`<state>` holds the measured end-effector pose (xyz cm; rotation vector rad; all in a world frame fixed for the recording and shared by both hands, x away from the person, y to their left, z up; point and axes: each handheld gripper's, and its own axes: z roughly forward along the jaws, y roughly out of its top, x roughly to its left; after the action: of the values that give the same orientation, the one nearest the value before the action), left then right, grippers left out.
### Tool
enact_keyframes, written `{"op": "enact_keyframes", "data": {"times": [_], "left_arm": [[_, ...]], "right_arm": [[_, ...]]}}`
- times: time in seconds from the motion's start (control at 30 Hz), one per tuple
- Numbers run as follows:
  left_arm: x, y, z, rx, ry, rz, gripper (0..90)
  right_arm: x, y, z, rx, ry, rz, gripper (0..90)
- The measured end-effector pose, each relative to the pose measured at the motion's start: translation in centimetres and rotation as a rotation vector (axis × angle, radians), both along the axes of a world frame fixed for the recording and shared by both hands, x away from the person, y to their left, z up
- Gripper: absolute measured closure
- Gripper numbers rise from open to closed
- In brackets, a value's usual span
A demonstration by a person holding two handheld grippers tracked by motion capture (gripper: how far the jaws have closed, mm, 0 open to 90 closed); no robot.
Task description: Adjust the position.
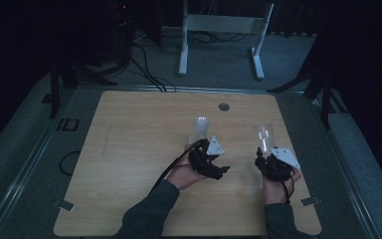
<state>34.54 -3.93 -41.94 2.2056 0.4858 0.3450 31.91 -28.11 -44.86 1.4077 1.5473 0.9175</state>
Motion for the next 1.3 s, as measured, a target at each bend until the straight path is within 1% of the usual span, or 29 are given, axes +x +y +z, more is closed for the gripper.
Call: {"op": "enact_keyframes", "data": {"times": [0.13,0.3,0.4,0.57,0.7,0.77,0.93,1.17,1.2,1.3], "left_arm": [[0.1,-0.3,0.2,-0.017,0.007,0.002,25.3],[0.4,-0.6,0.3,-0.043,0.022,0.016,25.3],[0.6,-0.8,0.3,-0.055,0.024,0.022,25.3],[0.8,-1.4,0.5,-0.065,0.027,0.023,25.3],[1.0,-1.6,0.5,-0.076,0.039,0.025,25.3],[1.1,-1.7,0.5,-0.088,0.047,0.025,25.3],[1.4,-2.1,0.9,-0.096,0.055,0.025,25.3],[1.8,-2.5,1.2,-0.108,0.063,0.03,25.3],[1.9,-2.6,1.4,-0.116,0.07,0.032,25.3],[2.1,-2.8,1.5,-0.12,0.074,0.031,25.3]], "right_arm": [[-0.1,0.1,0.0,0.0,-0.009,0.0,42.0],[-0.3,0.2,0.0,-0.004,-0.018,0.001,42.0],[-0.4,0.3,0.0,-0.004,-0.023,0.001,42.0],[-0.6,0.3,-0.1,-0.005,-0.032,0.001,42.1],[-0.7,0.3,-0.1,-0.002,-0.041,0.0,42.0],[-0.8,0.2,0.0,0.0,-0.046,0.0,42.0],[-0.9,0.3,0.0,0.005,-0.054,-0.001,42.0],[-1.1,0.3,0.0,0.0,-0.06,0.0,42.0],[-1.1,0.3,0.0,0.001,-0.061,0.0,42.1],[-1.2,0.3,0.1,0.0,-0.072,-0.001,42.1]]}}
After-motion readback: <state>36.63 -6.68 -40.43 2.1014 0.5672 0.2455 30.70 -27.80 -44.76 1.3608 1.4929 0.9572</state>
